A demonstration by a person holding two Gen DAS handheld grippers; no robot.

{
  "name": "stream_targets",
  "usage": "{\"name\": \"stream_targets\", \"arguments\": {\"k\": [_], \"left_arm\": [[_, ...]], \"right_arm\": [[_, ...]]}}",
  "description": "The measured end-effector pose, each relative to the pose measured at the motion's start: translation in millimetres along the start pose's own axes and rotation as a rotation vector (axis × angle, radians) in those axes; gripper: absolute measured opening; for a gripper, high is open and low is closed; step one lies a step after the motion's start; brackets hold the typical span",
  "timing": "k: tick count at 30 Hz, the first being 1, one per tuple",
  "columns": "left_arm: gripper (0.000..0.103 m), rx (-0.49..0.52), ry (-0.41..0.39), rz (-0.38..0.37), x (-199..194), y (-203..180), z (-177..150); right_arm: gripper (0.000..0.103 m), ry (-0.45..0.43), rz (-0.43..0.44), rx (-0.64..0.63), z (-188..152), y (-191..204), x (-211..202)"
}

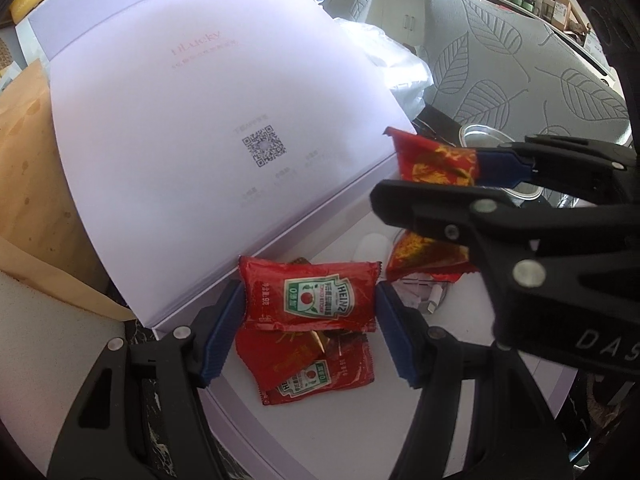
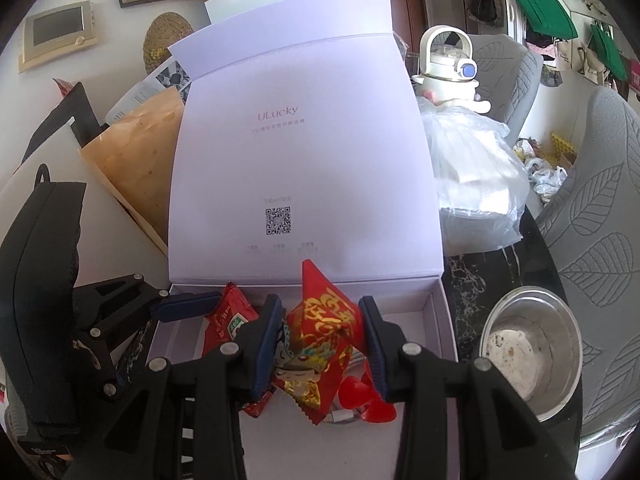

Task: Organize objects
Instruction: 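Lower both packets into the box and open both grippers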

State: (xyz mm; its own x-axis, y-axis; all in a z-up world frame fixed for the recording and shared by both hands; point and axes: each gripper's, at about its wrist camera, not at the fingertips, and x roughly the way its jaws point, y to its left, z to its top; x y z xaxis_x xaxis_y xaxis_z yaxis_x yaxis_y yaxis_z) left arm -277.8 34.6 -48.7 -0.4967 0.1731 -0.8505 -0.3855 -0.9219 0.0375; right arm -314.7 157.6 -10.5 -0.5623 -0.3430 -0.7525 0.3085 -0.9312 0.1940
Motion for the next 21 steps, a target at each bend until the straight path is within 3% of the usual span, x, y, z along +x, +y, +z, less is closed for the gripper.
{"name": "stream_targets", "arguments": {"k": [4,21], "left_arm": [[0.064,-0.010,0.029,-0.037,7,0,0],[0.070,-0.047,0.051,-0.049,16,1,-5]], "right_arm": [[0.040,0.019,-0.016,0.019,-1,-4,7],[0.043,0.104,-0.052,0.041,-12,-9,31]]}}
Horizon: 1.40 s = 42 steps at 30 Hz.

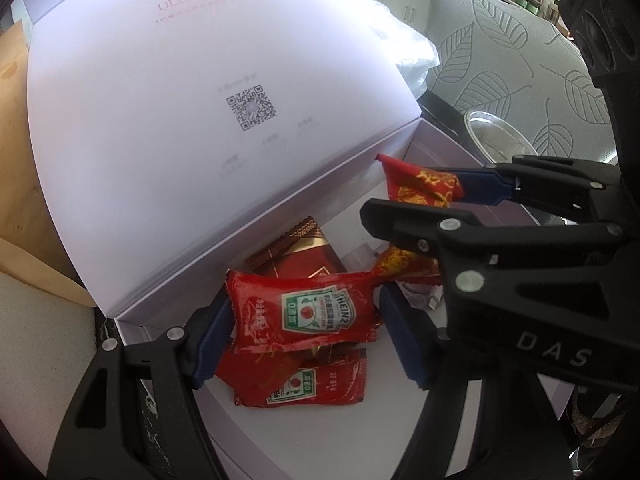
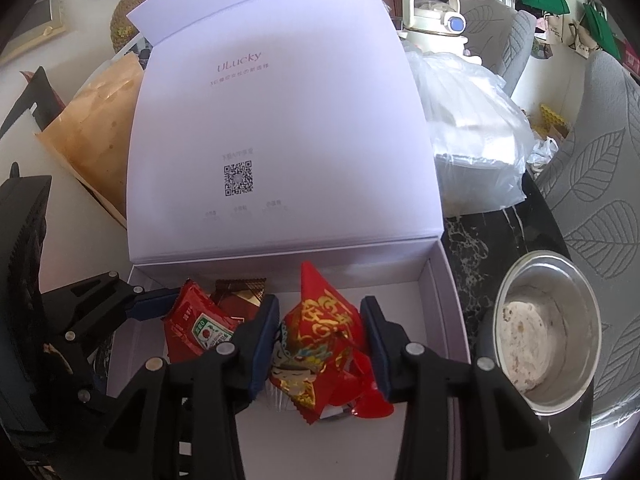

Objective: Organize objects

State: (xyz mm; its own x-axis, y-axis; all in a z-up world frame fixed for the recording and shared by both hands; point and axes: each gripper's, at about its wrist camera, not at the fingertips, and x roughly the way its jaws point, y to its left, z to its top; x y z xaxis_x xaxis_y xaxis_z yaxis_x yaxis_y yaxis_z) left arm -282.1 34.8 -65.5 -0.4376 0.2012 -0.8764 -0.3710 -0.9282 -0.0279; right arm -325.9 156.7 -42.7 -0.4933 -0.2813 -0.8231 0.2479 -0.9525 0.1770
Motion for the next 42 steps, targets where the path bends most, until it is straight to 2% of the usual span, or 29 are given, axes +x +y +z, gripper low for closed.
{"name": "stream_targets", "arguments": {"k": [2,6,10,18,22,24,27,39,42], "left_arm": [[0.072,-0.002,0.004,0.006,-1,-1,0],[0.074,-0.003,0.007,0.031,-3,-2,0],[0.074,-0.015,-0.016,0.039,-10,-3,0],[0.078,-0.009,-0.055,0.099,-25,-9,3],[0.079,-0.019,-0.071,0.106,-34,-10,3],[0.079,-0.025,-0.083,0.113,-50,-12,-14],[0.079,-0.032,-0.102,0.126,-57,-3,-17],[0.086,-0.107,-0.181,0.179,-109,21,-11],[0.089,-0.131,-0.201,0.207,-104,7,-2]], "right_arm": [[0.045,0.003,-0.004,-0.001,0,0,1],[0.057,0.016,-0.010,-0.011,-1,2,3],[0.065,0.013,-0.030,-0.014,-2,4,1],[0.065,-0.048,-0.078,-0.009,-5,3,-20],[0.065,-0.067,-0.107,-0.022,-2,3,-28],[0.065,-0.079,-0.122,-0.030,-4,5,-35],[0.065,-0.094,-0.139,-0.042,-2,7,-45],[0.066,-0.180,-0.187,-0.029,-10,14,-94],[0.069,-0.204,-0.204,-0.031,-14,14,-106]]}}
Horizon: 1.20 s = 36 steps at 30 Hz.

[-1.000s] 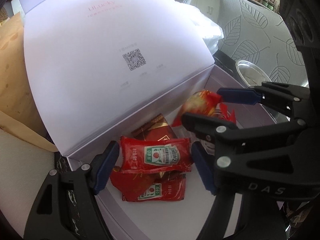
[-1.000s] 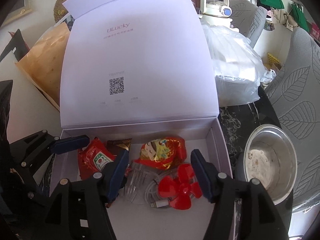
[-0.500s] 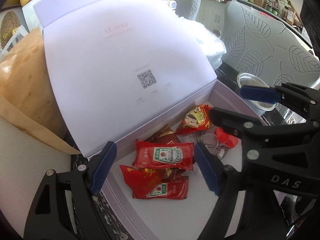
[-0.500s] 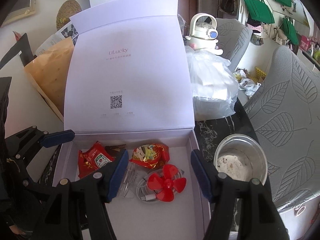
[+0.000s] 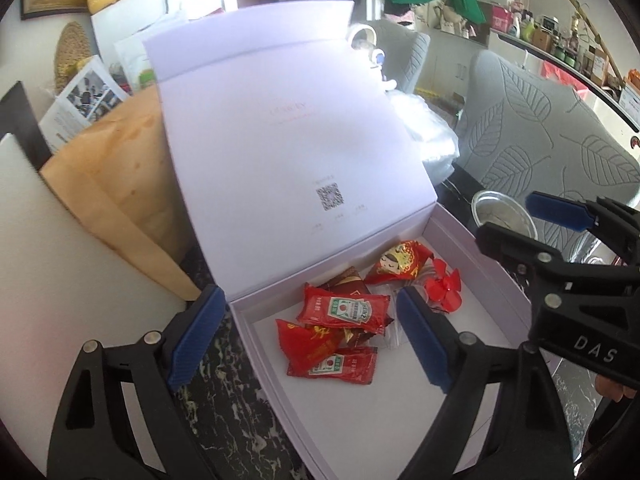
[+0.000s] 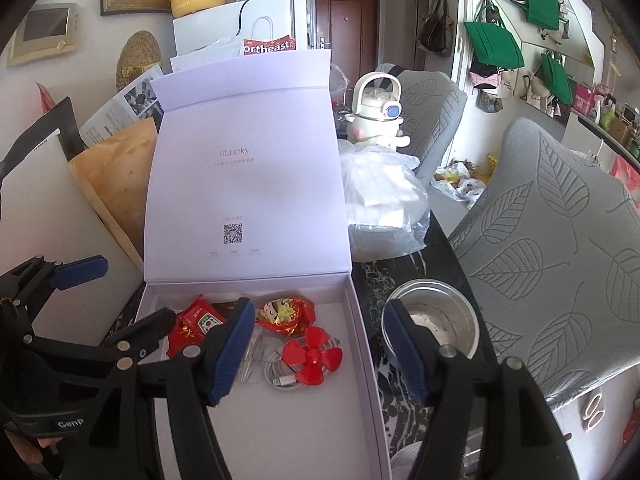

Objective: Organize objects

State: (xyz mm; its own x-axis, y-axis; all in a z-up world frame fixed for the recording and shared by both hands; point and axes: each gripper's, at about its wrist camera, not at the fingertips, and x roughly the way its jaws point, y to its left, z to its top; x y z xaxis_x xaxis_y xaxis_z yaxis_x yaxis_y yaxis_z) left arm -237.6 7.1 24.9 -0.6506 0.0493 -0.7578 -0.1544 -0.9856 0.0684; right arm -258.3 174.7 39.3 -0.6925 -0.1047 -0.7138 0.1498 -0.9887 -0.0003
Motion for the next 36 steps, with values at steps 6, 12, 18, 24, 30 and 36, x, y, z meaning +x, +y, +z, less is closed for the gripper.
{"name": "stream_targets", "arguments": {"k": [6,12,18,24,30,36], "left_arm": [[0.092,-0.057,-0.025,0.026,-18,6,0],[0.095,-0.074,-0.047,0.051,-35,7,-7],[0.095,-0.067,-0.078,0.051,-61,4,-17],[0.095,-0.058,-0.097,0.050,-89,-2,-28],[0.095,-0.047,-0.119,0.049,-120,-11,-42],[0.095,-0.032,-0.147,0.053,-149,-21,-55]], "right_arm": [[0.074,-0.036,-0.020,-0.012,-2,0,-22],[0.077,-0.064,-0.039,-0.033,-10,5,-43],[0.077,-0.086,-0.035,-0.043,-23,9,-68],[0.078,-0.107,-0.026,-0.040,-41,13,-100],[0.078,-0.135,-0.019,-0.038,-62,18,-135],[0.078,-0.164,-0.030,-0.037,-81,24,-166]]}}
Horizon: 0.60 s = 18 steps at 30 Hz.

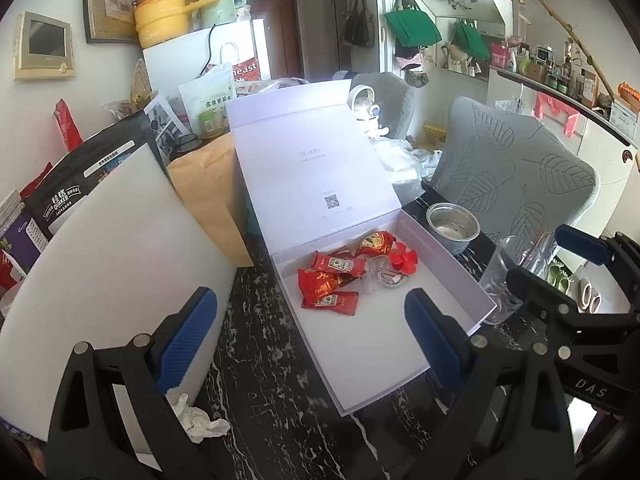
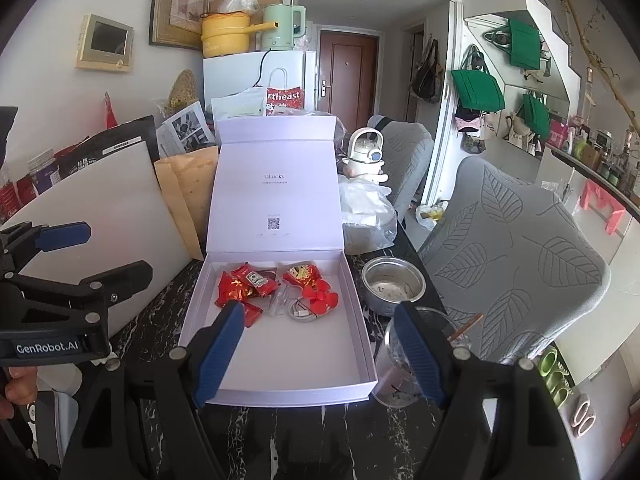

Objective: Organize objects

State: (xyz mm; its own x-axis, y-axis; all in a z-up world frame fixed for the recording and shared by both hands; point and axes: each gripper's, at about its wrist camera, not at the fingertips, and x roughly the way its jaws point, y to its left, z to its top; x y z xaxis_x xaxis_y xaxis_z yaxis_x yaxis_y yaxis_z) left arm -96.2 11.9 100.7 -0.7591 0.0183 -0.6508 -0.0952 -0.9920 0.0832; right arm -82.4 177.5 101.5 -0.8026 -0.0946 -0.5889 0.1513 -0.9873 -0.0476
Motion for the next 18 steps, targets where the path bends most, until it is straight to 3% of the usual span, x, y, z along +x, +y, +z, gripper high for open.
{"name": "stream_targets", "arguments": {"k": [9,18], "left_arm": [[0.095,0.024,-0.026,0.000,-32,-12,-13],[0.095,0.013,-0.002,-0.007,-42,-15,-41]], "right_arm": [[0.078,-0.025,-0.014,0.026,-16,2,-36],[0.078,-0.012,-0.015,0.047,-44,6,-46]]}}
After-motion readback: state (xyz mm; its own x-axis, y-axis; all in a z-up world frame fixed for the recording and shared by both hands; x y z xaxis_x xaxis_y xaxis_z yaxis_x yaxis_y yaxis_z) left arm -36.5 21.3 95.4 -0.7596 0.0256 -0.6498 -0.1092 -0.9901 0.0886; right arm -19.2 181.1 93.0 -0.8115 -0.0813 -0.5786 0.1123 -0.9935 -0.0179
